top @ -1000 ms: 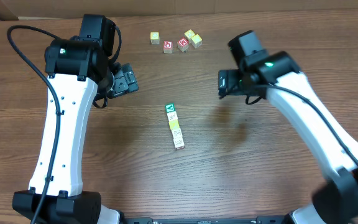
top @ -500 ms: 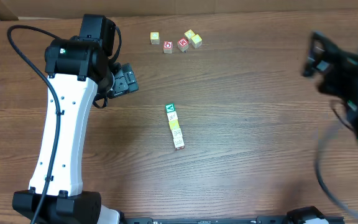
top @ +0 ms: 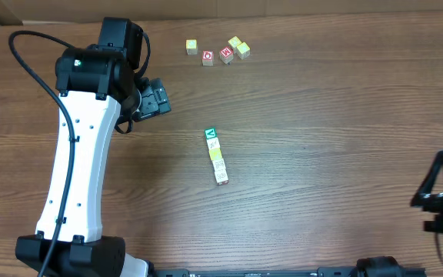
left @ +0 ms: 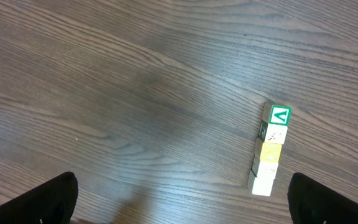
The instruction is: Flip 5 blocks
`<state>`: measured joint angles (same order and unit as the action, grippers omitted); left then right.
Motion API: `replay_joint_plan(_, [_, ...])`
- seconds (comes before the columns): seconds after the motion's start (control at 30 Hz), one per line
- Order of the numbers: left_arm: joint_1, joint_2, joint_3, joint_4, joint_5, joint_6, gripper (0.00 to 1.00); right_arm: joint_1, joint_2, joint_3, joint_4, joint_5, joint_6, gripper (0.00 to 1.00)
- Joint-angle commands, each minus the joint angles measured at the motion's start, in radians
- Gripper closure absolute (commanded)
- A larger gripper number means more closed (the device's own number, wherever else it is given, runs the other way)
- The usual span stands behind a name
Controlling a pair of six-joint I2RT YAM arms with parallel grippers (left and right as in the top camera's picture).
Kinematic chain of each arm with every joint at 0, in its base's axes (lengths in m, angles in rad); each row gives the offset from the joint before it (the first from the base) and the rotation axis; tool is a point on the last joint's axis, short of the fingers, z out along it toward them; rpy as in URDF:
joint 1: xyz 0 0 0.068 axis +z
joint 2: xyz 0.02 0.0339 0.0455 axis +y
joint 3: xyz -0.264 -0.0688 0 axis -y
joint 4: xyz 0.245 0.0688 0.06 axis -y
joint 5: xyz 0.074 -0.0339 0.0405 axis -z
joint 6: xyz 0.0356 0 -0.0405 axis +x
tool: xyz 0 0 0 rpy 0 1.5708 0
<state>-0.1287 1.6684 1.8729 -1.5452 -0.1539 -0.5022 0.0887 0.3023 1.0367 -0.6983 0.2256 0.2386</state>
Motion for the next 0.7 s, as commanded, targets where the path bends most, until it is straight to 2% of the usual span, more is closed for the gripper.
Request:
replay_joint_plan(0.0, [0.006,0.002,0.008,0.002,-0.010,-0.007,0.00,-0.023,-0.105,-0.168,0.126,-0.056,-0.011,0.00])
replay_joint_plan(0.07, [0.006,0.002,0.008,0.002,-0.010,-0.007,0.00,-0.029,-0.151,-0.270,0.263,-0.086,-0.011,0.00])
replay_joint_plan(0.27, [0.006,0.002,0.008,0.002,-0.010,-0.007,0.00,-0.050,-0.260,-0.594,0.819,-0.216,-0.011,0.00])
replay_joint_plan(0.37, [0.006,0.002,0.008,0.002,-0.010,-0.007,0.00,-0.072,-0.300,-0.725,1.003,-0.277,-0.011,0.00])
replay_joint_plan(0.47, [0.006,0.002,0.008,0.002,-0.010,-0.007,0.00,-0.093,-0.299,-0.812,1.075,-0.322,-0.011,0.00])
replay_joint_plan(0.67, [0.006,0.002,0.008,0.002,-0.010,-0.007,0.00,-0.111,-0.299,-0.948,1.033,-0.339,-0.008,0.00])
